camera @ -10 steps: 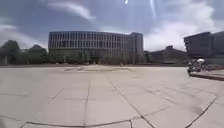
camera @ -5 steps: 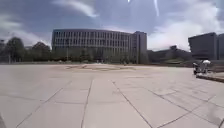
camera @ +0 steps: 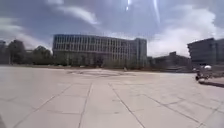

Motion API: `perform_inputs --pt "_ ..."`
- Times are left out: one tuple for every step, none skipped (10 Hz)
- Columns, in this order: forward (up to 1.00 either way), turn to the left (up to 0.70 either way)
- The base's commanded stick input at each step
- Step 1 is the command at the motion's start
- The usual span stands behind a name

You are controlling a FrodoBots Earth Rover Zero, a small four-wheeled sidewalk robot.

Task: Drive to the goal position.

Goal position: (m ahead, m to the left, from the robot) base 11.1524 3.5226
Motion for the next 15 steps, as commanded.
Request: perform_inputs --pt "0.54 0.00" --pt "0.54 0.00" --pt "0.54 0.00" --pt "0.54 0.08" --pt "0.54 0.13" --pt "0.54 0.13" --pt "0.54 0.07" --pt "0.53 0.00" --pt "0.53 0.00" --pt "0.53 0.00" --pt "0.53 0.00" --pt "0.53 0.00" --pt "0.53 0.01" --pt "0.53 0.10" --pt "0.53 0.13"
